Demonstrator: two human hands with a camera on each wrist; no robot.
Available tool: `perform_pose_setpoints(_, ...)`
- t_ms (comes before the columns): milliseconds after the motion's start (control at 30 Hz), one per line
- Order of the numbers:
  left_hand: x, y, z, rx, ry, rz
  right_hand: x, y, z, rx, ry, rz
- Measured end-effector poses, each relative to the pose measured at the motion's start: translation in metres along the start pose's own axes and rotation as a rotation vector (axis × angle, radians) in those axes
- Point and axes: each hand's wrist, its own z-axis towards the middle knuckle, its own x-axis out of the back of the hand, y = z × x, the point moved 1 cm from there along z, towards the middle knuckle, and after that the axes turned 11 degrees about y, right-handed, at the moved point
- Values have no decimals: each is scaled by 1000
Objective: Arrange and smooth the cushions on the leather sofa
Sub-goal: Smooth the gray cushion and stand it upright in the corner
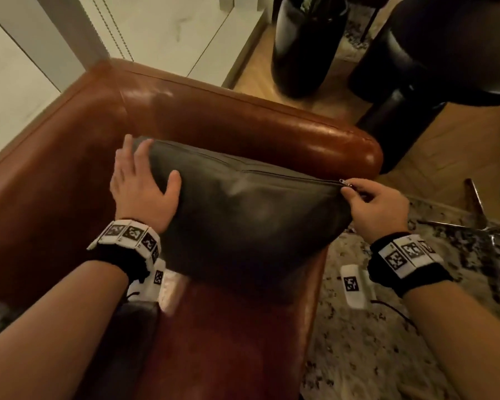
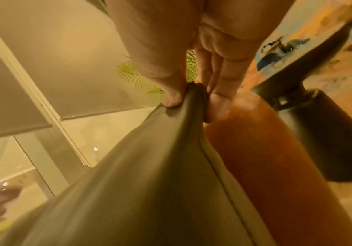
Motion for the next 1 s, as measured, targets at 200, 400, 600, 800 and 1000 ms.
perform_pose_setpoints(200,-41,66,-6,-617,-333,106,-40,-53,-36,345,-72,-115)
perform_pose_setpoints(400,-73,76,2,-769,-368,282,-85,-60,-32,339,-105,-386)
perform_pose_setpoints(600,-71,85,19,-760,-440,282,-59,-45,-12,363,-115,-317)
perform_pose_setpoints(800,-73,80,33,-766,-412,230,-46,-23,-1,391,-124,-340)
perform_pose_setpoints(1000,-64,35,67,-763,-353,377,-50,-13,4,525,-89,-294)
